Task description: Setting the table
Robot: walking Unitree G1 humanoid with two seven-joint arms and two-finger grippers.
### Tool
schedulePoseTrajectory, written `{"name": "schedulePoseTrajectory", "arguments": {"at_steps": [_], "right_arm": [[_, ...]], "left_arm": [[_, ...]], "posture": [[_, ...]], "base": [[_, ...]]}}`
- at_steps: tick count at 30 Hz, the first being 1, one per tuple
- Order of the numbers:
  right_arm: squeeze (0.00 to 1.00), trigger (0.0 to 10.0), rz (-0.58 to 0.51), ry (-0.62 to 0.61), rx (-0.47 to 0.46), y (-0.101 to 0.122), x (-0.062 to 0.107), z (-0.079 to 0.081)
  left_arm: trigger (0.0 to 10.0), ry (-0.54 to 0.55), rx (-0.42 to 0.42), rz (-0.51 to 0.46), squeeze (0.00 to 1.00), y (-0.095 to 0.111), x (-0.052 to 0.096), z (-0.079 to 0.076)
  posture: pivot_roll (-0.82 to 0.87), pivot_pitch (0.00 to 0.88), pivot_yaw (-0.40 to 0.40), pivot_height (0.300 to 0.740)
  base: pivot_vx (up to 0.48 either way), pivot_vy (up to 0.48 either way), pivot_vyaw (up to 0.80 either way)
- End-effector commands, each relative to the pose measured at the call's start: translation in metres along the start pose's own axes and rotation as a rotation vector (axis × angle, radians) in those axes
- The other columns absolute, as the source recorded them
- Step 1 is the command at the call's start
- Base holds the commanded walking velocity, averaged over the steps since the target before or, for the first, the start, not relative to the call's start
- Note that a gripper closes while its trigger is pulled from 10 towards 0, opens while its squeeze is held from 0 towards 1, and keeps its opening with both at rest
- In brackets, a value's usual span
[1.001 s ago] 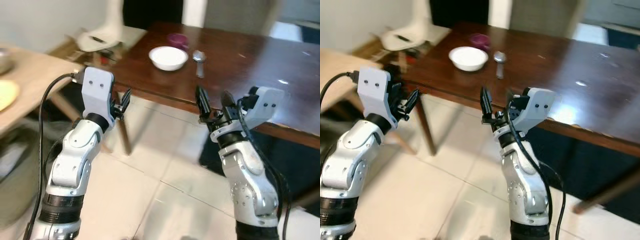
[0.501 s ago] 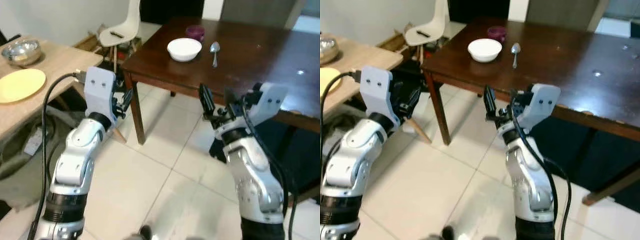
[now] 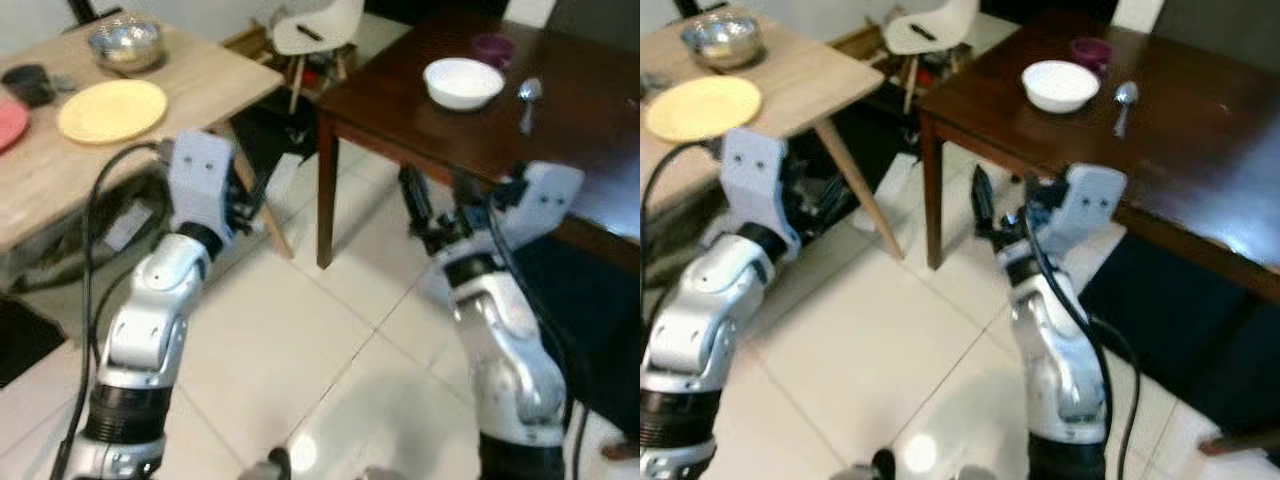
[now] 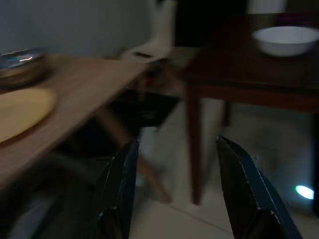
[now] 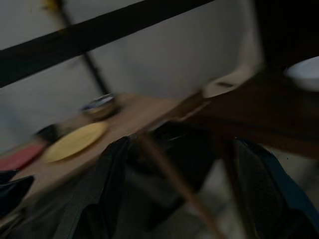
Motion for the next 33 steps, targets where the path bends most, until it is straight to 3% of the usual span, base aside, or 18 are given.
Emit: {"name": "schedulePoseTrajectory", "arguments": {"at_steps": [1, 33], "right_arm": [[0.0, 10.0, 0.011, -0.003, -0.003, -0.0018, 0.0009, -0.0014], [0.0, 10.0, 0.005, -0.002, -0.014, -0.0014, 0.0005, -0.0007]], "left_arm": [[10.0, 0.008, 0.003, 0.025, 0.0, -0.007, 0.001, 0.0014], [10.0, 0.07, -0.031, 0.022, 0.0, -0.0076, -0.0005, 0.0094]], "posture": [[-0.13, 0.031, 0.094, 0.74], [-0.13, 0.03, 0.094, 0.74]], "base": [[0.0, 0.0, 0.73], [0.008, 0.0, 0.73]]}}
Point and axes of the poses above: a point about 5 cm out from each wrist's last joint towards the gripper, its own x axis pointing back from the gripper into the wrist, its own y axis along the axis of the wrist's last joint, z = x × y, the point moved 3 cm from there along -x, pointing out of the wrist towards the gripper, and after that the axes turned 9 degrees about x, right-handed, at the moved point
